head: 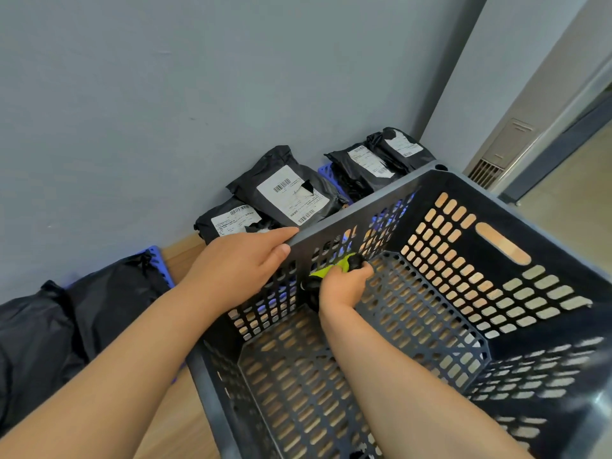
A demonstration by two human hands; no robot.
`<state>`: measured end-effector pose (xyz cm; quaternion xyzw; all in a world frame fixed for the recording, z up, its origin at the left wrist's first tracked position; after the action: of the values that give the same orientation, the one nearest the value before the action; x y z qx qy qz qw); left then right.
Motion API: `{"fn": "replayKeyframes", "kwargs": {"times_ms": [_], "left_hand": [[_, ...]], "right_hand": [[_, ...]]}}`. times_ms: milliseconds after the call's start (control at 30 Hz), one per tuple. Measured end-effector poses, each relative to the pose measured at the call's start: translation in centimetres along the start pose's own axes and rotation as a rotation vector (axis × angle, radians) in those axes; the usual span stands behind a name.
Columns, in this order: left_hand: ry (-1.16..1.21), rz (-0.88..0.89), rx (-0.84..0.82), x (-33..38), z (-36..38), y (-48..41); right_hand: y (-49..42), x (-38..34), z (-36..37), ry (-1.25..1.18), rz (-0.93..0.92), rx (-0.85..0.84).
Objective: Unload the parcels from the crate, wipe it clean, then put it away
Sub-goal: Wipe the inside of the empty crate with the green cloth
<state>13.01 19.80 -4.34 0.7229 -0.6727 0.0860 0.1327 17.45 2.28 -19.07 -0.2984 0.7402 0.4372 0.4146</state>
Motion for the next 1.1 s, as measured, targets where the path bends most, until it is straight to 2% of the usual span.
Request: {"fn": "replayKeyframes", "kwargs": {"times_ms": [267,433,533,733,1100], "left_hand": [[0.193,-0.067,0.179,-1.1,-2.0,1.2],[0.139,-0.019,0.025,-1.8,-1.4,2.2],[0.162,-0.04,-0.018,-2.5,-0.9,2.7],[0.279,-0.078,-0.015,-3.1,-0.7,2.6],[0.321,-0.073,0.0,-3.5,-0.5,2.5]], "right_hand": [[5.3,-5.2,-1.1,-0.235,-0.229,-0.003],[8.8,-7.4,-0.3,-0.336,-0.41,-0.112],[10.0,-7.1,0.6,-0.282,-0.486,-0.134],[8.3,-2.2,2.6,-0.058,-0.333,-0.149],[5.4,5.8,5.5,0.292,-0.152,-0.345]]}}
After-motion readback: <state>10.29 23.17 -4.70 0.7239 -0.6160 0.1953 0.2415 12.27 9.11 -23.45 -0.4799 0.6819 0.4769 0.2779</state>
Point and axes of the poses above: each hand's wrist, its own y-axis away from the middle knuckle, its own z-axis out of the palm, x = y × z, the point moved 9 cm from there along -y, towards the middle knuckle, and after that the axes turned 5 degrees about -z, right-handed, at the moved point
